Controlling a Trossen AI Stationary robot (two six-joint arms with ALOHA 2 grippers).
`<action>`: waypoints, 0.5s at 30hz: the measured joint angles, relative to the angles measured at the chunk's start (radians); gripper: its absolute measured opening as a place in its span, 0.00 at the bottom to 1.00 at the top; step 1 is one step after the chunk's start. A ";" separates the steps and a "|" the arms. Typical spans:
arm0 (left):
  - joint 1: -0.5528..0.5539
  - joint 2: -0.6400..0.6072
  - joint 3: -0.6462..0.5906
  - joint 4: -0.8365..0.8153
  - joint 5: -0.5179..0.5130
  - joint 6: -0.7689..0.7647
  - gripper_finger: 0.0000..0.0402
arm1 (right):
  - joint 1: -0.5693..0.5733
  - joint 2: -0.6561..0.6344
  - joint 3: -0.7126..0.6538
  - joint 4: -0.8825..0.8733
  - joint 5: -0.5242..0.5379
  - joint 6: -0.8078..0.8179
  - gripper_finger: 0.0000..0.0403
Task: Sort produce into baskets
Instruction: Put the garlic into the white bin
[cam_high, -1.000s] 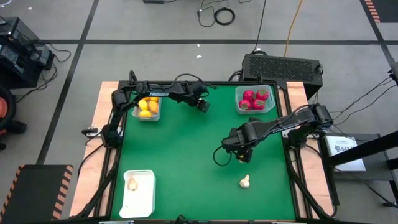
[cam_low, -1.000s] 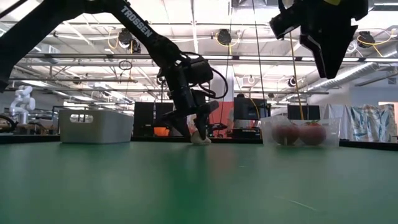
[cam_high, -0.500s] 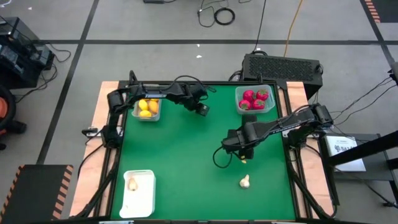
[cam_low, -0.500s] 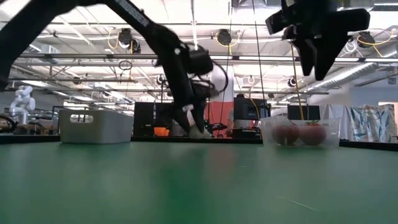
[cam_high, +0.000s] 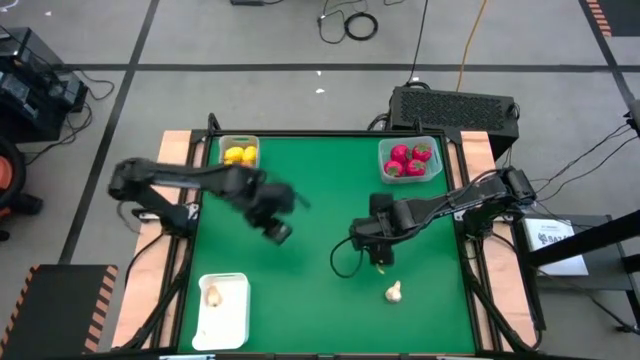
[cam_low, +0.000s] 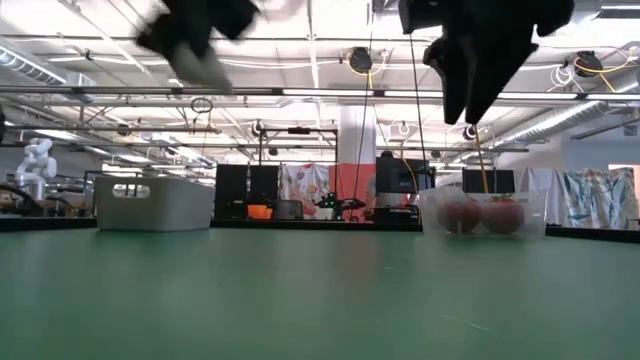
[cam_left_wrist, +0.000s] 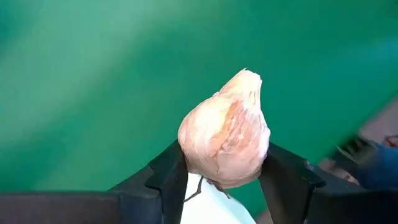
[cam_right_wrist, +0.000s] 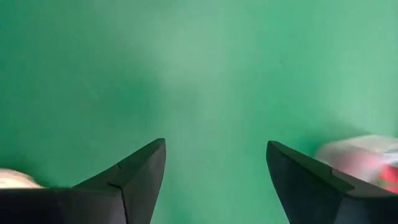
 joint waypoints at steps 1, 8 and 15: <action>-0.056 -0.023 0.000 0.001 -0.008 -0.059 0.44 | 0.000 0.000 0.000 0.017 -0.027 0.026 0.67; -0.477 -0.077 0.000 0.011 -0.122 -0.430 0.44 | 0.018 0.000 0.000 0.184 -0.260 0.329 0.67; -0.829 -0.035 0.000 0.016 -0.291 -0.735 0.44 | 0.139 0.000 0.000 0.462 -0.320 0.560 0.67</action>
